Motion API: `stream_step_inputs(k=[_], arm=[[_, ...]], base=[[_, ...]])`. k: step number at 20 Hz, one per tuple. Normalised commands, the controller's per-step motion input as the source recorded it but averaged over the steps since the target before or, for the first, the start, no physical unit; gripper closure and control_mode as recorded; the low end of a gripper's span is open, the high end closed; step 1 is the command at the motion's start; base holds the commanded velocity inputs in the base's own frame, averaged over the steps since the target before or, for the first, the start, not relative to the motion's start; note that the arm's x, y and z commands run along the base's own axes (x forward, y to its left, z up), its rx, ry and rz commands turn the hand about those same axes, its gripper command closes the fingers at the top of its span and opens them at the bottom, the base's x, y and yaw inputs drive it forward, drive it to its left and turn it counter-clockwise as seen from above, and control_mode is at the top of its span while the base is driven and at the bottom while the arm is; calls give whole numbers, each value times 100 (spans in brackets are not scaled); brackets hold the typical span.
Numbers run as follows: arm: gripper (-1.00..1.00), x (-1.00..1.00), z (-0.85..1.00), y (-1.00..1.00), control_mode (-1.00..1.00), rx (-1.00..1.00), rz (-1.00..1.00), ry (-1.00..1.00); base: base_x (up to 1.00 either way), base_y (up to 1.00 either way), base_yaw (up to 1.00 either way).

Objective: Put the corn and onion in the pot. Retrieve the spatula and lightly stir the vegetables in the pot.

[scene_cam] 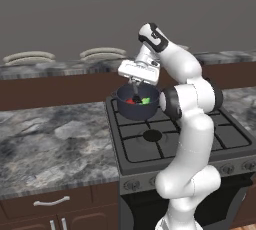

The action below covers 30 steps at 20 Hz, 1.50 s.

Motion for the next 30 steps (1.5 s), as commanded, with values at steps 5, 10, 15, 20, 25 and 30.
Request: stream_step_inputs(k=[5,10,15,20,25,30], arm=[[100,49,-6,0,-100,0,0,0],[100,35,-12,0,-100,0,3,7],[100,0,0,1,-100,4,11,13],[100,-11,4,4,-100,3,12,6],[100,-5,8,0,-100,0,7,0],[100,7,0,-13,-100,0,3,0]], base=[[0,0,0],[0,0,0],[0,0,0],[0,0,0],[0,0,0],[0,0,0]])
